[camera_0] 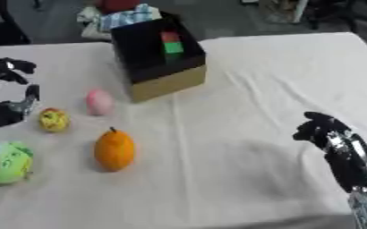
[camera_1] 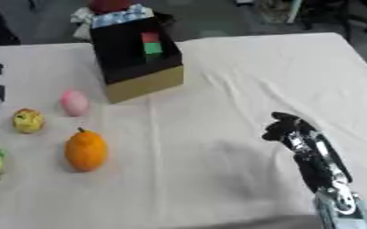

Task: Pick up objects on the table and place them in the box.

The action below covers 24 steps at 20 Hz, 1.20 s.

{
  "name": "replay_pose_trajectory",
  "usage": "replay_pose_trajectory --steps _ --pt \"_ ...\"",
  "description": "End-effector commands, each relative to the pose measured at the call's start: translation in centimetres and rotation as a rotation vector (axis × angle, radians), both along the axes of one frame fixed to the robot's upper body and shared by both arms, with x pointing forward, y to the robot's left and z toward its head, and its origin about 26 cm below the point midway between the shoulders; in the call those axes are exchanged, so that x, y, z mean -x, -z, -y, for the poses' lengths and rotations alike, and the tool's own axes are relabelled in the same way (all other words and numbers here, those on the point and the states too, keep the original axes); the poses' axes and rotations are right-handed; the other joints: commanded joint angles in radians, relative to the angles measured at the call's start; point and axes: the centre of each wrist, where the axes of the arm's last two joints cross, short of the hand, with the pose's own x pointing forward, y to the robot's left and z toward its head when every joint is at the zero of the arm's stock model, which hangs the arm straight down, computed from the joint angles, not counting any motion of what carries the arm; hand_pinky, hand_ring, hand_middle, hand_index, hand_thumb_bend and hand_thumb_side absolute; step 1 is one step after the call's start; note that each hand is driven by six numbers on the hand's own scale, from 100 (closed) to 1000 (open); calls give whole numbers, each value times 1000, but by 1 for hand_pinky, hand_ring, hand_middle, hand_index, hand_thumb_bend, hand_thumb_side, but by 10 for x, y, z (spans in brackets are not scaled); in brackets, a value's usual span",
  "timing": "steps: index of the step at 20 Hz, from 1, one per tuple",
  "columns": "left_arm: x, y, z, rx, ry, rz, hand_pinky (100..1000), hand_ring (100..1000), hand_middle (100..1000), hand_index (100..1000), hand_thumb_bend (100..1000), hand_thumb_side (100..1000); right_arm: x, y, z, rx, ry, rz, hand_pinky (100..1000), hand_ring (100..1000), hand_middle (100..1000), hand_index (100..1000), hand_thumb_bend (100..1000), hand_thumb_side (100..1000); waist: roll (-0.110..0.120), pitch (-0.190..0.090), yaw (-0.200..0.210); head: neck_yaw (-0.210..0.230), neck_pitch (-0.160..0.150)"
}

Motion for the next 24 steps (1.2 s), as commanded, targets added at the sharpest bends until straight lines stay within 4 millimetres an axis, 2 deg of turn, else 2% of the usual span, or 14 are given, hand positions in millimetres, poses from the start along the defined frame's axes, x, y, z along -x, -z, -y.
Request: replay_pose_trajectory --steps 1,5,11,16,24 --pt "-11 -12 -2 -131 9 -44 798 701 750 882 209 387 -1 -7 5 23 0 21 693 609 588 799 100 708 12 -28 -4 -3 -7" --pt "-27 -12 6 -213 35 -103 799 713 767 886 286 421 -1 -7 4 24 -3 19 693 609 588 799 100 710 13 -27 -9 -3 -9" --pt "-42 -11 5 -273 20 -155 797 720 781 890 378 482 -1 -6 4 24 -3 15 693 609 588 799 100 713 16 -27 -15 -5 -11" --pt "-52 -5 -1 -311 -15 -209 787 713 776 886 416 521 -1 -6 4 24 -5 14 694 609 588 799 100 712 17 -29 -17 -9 -10" --pt "-67 10 -10 -360 -48 -306 772 696 763 880 443 526 -1 -5 4 24 -6 11 694 609 588 799 100 712 13 -31 -17 -11 -6"
